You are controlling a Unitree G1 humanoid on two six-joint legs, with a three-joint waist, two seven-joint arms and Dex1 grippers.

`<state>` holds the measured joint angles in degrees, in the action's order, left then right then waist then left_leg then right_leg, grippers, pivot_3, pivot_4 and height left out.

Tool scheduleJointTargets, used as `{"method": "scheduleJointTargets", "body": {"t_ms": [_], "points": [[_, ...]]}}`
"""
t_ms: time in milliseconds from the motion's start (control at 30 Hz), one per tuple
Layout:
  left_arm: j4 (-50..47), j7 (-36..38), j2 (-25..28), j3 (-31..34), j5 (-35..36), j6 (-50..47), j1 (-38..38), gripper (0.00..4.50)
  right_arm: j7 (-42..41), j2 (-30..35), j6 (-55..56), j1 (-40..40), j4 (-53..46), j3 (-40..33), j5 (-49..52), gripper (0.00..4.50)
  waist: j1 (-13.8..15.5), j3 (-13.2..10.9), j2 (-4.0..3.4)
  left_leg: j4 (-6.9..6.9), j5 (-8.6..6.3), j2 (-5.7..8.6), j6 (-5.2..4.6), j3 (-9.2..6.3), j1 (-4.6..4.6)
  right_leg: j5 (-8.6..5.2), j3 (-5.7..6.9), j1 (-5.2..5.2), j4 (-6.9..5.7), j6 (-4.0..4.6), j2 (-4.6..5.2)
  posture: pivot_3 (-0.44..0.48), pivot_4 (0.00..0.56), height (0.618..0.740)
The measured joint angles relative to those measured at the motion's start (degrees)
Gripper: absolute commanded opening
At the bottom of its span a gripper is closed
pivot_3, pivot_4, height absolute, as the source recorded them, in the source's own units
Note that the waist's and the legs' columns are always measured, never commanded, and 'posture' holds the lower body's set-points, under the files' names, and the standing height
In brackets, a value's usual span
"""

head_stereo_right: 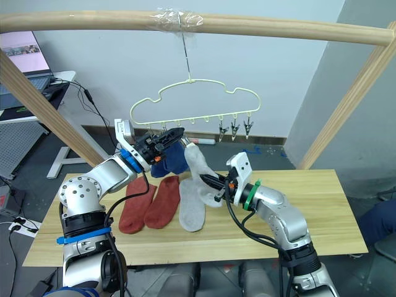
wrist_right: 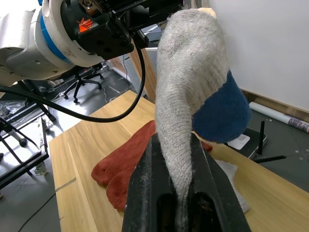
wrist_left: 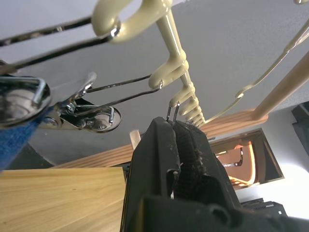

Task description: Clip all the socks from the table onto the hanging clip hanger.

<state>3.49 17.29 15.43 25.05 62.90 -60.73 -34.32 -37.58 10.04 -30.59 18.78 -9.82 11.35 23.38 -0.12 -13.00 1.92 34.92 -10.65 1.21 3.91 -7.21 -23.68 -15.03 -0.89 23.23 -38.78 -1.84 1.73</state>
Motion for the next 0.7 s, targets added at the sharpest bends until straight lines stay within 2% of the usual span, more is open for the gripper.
{"method": "scheduleJointTargets", "body": {"t_ms": [700], "points": [[0.0,0.4,0.1,0.0,0.0,0.0,0.0,0.00,0.4,-1.2,-0.3,-0.8,0.0,-0.1,0.9,0.05,0.0,0.0,-0.01,0.00,0.00,0.00,0.00,-0.02,-0.04,0.00,0.02,0.02,0.03,0.00,0.00,0.099,0.192,0.740]]}}
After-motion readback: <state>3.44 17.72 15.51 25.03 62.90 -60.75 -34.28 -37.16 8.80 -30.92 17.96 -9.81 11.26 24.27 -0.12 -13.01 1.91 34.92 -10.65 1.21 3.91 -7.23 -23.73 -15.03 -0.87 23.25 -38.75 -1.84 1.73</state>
